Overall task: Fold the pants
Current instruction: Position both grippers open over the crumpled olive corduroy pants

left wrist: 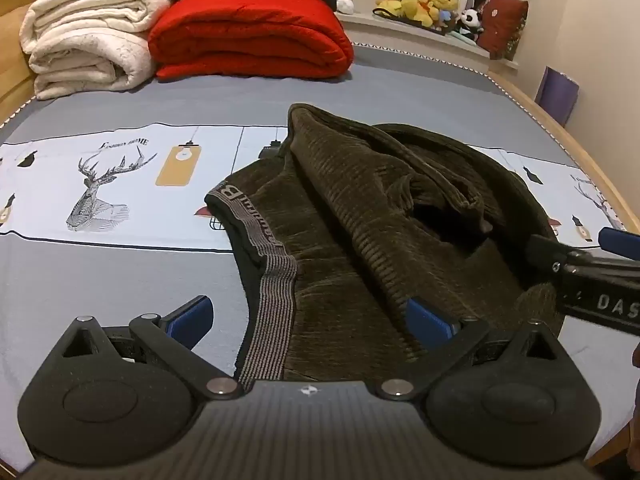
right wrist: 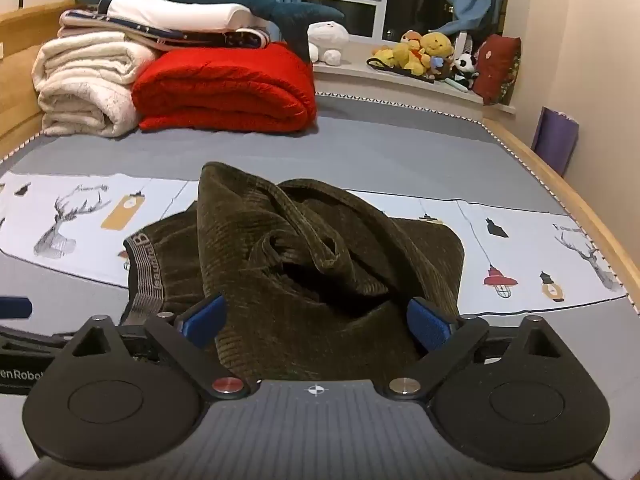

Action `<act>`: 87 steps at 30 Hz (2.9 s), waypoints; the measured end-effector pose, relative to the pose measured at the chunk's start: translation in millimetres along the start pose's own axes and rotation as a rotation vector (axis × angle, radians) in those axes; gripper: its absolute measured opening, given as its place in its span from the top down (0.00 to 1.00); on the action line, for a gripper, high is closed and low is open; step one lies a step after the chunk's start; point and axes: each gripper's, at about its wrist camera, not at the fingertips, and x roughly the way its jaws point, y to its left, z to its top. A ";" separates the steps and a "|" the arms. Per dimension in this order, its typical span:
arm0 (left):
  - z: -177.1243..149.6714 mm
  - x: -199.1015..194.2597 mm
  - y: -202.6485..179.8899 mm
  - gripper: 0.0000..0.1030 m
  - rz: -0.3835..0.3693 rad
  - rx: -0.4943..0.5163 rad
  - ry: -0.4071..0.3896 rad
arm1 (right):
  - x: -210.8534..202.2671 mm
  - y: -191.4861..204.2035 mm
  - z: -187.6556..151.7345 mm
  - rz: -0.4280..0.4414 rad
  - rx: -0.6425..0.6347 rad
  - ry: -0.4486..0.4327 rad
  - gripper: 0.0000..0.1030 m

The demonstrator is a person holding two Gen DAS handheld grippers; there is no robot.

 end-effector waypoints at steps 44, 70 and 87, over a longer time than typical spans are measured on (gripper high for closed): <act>-2.8 3.5 -4.1 0.01 -0.057 -0.021 0.009 | 25.8 -10.9 -10.0 -0.071 0.029 0.182 0.10; -5.0 5.9 -5.9 0.01 -0.059 -0.019 0.009 | 32.0 -9.8 -12.5 -0.087 0.023 0.198 0.10; -3.7 1.3 -15.9 0.15 -0.080 0.024 -0.027 | 28.0 -9.9 -10.7 -0.071 0.013 0.175 0.11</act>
